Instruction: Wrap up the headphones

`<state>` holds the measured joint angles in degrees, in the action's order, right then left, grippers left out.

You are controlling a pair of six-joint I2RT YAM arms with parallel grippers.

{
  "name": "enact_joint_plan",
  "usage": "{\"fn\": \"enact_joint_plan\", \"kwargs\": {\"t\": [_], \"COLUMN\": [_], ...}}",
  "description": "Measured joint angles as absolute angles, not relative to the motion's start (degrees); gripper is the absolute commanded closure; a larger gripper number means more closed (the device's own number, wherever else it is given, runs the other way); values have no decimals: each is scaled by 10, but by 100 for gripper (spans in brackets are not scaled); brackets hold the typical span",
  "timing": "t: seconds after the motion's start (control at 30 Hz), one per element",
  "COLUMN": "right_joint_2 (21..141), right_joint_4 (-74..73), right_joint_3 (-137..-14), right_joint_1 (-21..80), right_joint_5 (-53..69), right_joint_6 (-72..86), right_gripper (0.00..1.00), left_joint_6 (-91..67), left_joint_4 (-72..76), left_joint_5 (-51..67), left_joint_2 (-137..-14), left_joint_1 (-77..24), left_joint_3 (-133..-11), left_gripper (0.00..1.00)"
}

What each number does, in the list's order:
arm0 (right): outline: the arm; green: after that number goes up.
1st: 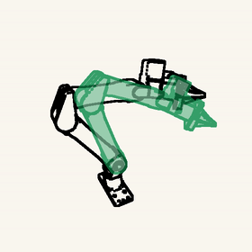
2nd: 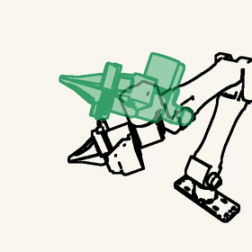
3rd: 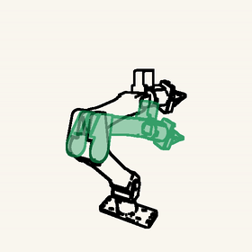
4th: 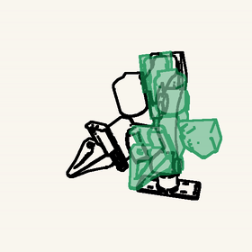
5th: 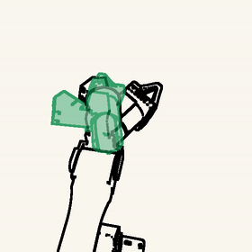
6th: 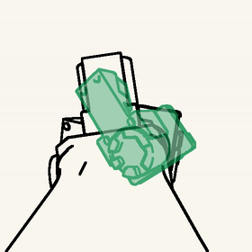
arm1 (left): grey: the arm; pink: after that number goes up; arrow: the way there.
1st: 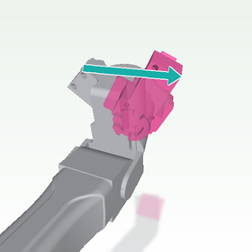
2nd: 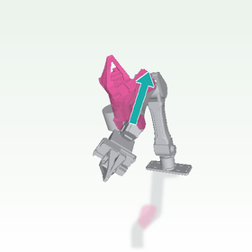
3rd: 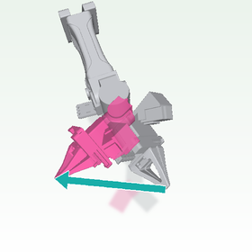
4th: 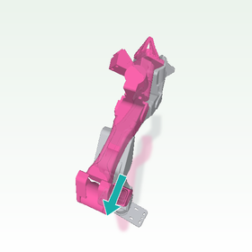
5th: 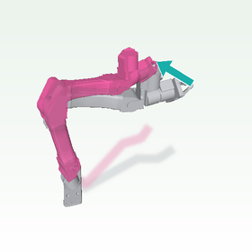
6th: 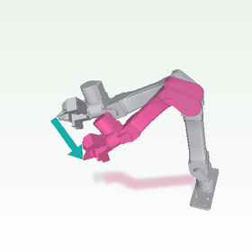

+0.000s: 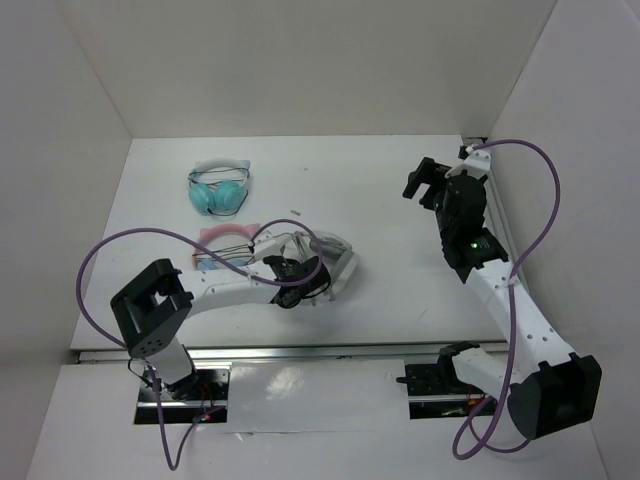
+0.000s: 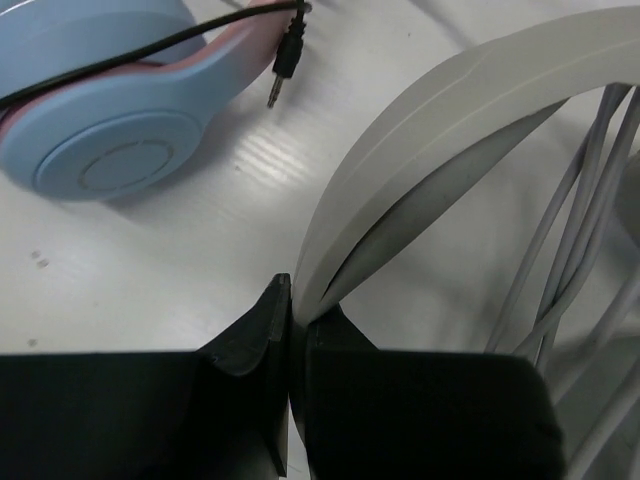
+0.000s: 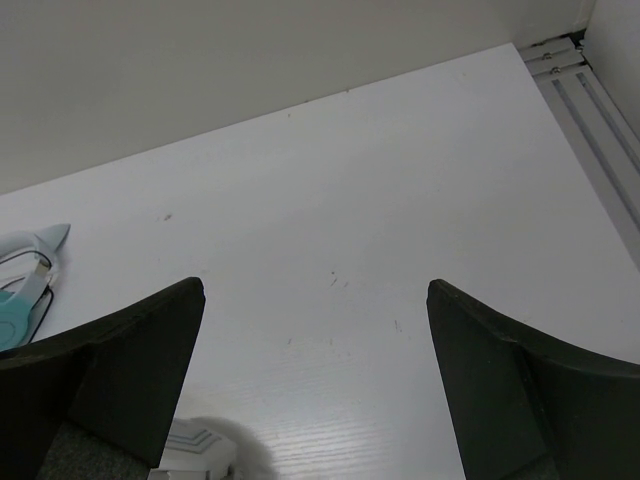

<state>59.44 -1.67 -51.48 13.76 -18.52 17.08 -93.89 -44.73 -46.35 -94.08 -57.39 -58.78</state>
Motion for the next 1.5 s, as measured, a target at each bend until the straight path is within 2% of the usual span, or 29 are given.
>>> {"fn": "enact_joint_plan", "kwargs": {"t": [0.23,0.27,0.6,0.73,0.93,1.03,1.27,1.5], "right_joint_2": [603,604,604,604,602,597,576,568], "right_joint_4": [-10,-10,-9,-9,-16,-25,-28,-28], "right_joint_3": [-515,-515,-514,-514,-515,-520,-538,-538], "right_joint_1": [142,142,144,146,148,148,148,148], "right_joint_5": [-171,-171,-166,-167,-194,-206,-219,-218], "right_joint_6": [171,171,171,171,169,169,169,169], "right_gripper": [1,1,1,1,1,1,1,1], "left_joint_6": [-868,-861,-852,-843,-905,-917,-868,-813], "left_joint_4": [-332,-319,-262,-314,-495,-521,-443,-378], "left_joint_5": [-434,-431,-412,-416,-425,-416,-362,-314], "left_joint_2": [-942,-942,-942,-942,-939,-908,-775,-787], "left_joint_1": [-521,-518,-542,-574,-631,-651,-652,-600], "left_joint_3": [-554,-549,-514,-551,-699,-716,-619,-529], "left_gripper": [96,99,100,100,100,100,100,100]}}
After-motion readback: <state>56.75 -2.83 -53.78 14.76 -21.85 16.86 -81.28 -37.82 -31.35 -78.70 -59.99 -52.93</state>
